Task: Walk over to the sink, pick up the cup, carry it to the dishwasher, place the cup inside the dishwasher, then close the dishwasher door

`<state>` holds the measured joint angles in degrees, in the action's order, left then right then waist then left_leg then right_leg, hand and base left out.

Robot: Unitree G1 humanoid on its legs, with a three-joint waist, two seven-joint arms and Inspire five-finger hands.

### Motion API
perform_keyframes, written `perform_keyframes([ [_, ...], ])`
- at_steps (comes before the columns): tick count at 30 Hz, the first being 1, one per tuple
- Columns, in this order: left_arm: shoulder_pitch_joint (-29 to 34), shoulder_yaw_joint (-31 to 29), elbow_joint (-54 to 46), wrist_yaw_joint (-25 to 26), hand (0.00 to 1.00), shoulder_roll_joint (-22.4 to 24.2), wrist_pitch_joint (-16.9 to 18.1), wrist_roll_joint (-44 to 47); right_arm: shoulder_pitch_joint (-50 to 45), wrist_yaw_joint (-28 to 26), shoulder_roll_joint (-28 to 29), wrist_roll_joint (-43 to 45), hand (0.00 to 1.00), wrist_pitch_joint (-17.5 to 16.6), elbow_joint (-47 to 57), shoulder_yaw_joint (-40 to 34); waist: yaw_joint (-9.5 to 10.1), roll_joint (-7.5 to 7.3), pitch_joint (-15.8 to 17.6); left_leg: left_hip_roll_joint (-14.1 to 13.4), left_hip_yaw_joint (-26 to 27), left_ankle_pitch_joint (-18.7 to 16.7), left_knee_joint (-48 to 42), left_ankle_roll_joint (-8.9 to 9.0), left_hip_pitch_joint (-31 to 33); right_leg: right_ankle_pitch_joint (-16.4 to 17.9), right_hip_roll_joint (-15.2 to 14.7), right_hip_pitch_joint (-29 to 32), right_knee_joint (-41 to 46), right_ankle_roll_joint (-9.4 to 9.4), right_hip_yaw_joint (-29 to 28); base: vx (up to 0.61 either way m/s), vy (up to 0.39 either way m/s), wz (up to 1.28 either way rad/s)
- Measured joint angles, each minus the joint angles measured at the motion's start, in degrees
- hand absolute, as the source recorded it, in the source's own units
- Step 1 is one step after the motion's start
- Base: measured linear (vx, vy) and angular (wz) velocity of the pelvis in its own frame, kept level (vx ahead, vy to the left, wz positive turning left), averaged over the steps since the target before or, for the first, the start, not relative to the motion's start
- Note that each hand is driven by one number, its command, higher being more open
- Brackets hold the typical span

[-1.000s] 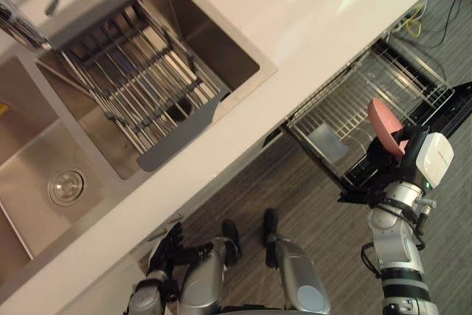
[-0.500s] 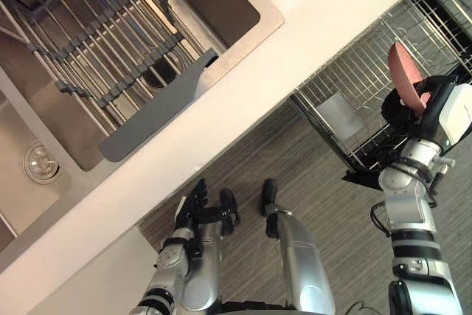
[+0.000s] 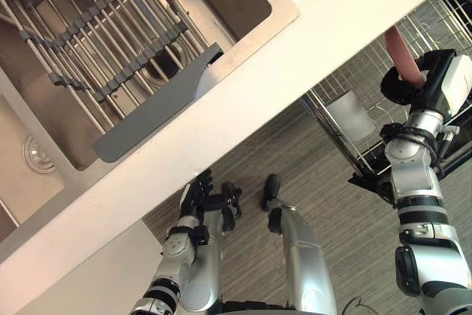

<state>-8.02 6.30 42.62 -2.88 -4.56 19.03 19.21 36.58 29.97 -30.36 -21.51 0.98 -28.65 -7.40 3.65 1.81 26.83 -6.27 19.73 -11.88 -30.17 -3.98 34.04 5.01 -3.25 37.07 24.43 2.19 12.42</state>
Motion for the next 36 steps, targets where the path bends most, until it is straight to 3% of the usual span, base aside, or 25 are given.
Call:
perform_keyframes([
  [3, -0.02, -0.28, -0.14, -0.01, 1.00, -0.03, -0.09, 0.00, 1.52, -1.82, -0.03, 0.05, 0.00, 0.00, -0.58, 1.32, 0.18, 0.02, -0.01, 0.06, -0.02, 0.14, 0.37, 0.01, 0.02, -0.02, -0.02, 0.00, 0.13, -0.03, 0.21, 0.07, -0.005, 0.02],
  [4, -0.10, -0.27, -0.28, -0.02, 1.00, 0.00, -0.10, 0.00, 1.71, -2.09, -0.03, 0.08, 1.00, 0.01, -0.60, 1.53, 0.17, 0.04, -0.02, 0.22, -0.10, 0.33, 0.61, -0.01, 0.01, -0.03, -0.12, 0.00, 0.11, -0.03, 0.33, 0.06, -0.002, 0.05],
  [11, -1.28, -0.31, -1.54, -0.08, 1.00, 0.05, -0.14, -0.05, 2.06, -4.61, 0.82, 2.13, 1.00, 2.51, -6.14, 2.30, 0.09, 0.20, -0.12, 1.45, -1.50, 2.17, 2.73, 0.17, -0.08, -0.20, -1.02, -0.34, -0.52, -0.11, 1.54, 0.01, -0.015, 0.13],
  [27, -3.46, -0.40, -0.94, -0.08, 1.00, 0.19, -1.38, -0.15, -1.52, 2.89, 6.31, 6.39, 1.00, 0.96, -7.52, -1.31, 0.19, 0.35, -0.87, 1.23, -2.45, 3.16, 2.77, 0.74, 0.05, -0.77, -0.82, -1.09, -1.19, 0.46, 2.68, -0.01, -0.022, 0.03],
  [36, -2.64, -1.41, -0.91, 0.00, 1.00, 0.53, -2.33, -0.33, -13.52, 4.24, 8.34, 5.57, 1.00, 0.24, 11.04, -3.73, 0.12, 0.25, -1.39, 0.31, -2.29, 2.59, 1.90, 0.75, -2.78, -0.81, -0.01, -4.40, -1.60, 0.39, 2.63, 0.00, -0.011, -0.02],
])
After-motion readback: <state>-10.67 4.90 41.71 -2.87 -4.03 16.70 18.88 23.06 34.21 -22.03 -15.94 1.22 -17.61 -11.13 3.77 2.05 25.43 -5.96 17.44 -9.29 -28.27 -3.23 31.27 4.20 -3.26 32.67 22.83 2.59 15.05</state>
